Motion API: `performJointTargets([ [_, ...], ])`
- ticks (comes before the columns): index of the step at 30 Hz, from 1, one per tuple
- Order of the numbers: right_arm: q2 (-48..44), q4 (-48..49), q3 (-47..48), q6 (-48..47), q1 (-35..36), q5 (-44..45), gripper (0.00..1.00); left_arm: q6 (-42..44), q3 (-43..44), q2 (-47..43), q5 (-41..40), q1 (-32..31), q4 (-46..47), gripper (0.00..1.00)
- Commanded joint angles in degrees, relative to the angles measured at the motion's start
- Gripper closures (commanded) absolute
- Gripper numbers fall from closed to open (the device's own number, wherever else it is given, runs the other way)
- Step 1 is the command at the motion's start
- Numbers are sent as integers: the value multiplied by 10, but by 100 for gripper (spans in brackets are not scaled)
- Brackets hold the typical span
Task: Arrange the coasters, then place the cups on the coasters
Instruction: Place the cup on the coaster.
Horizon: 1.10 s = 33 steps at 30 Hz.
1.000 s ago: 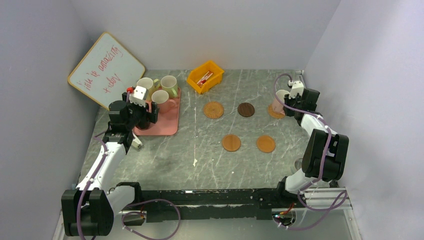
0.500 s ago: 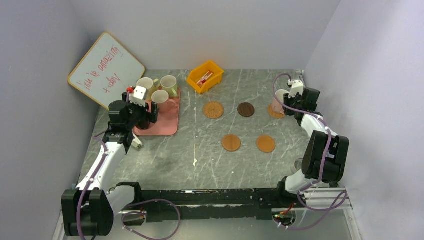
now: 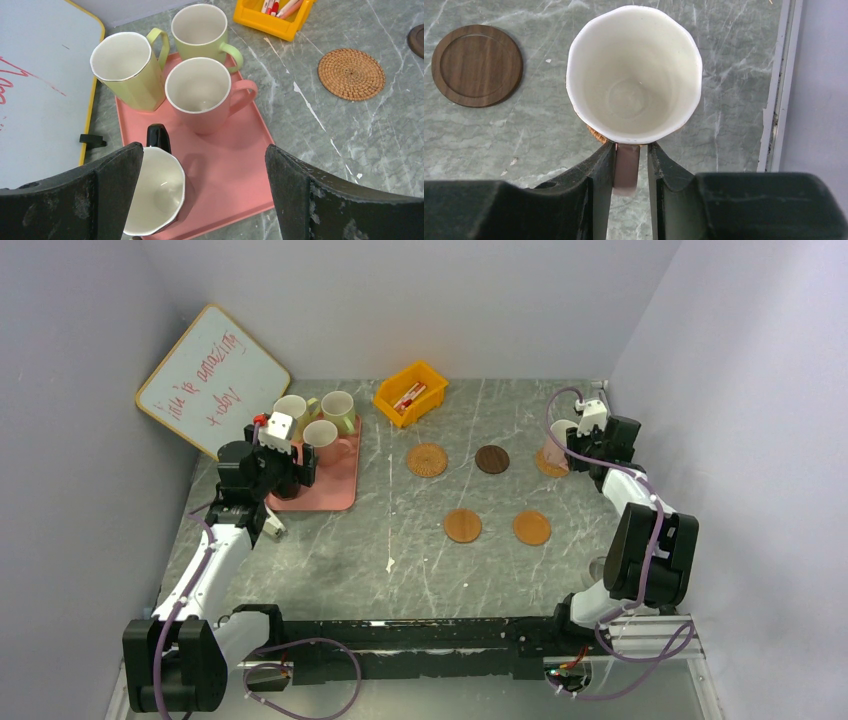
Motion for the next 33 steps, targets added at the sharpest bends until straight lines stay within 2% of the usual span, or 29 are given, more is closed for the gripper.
performJointTargets([
  [1,-31,16,11,-14,4,-13,66,-7,1,-5,10,3,22,3],
  [12,-73,3,-12,-34,4,-4,63,-8,1,-6,9,3,22,3],
  [17,-93,-26,-11,-45,4,0,56,-7,1,-9,9,3,20,3],
  [22,-123,-84,12,-53,4,-2,40,-10,2,-9,17,3,20,3],
  [29,-180,-210,77,-81,14,-22,3,-6,2,-13,24,3,16,3],
  [33,-188,-315,127,-116,52,-22,0,2,5,-14,28,3,11,3],
])
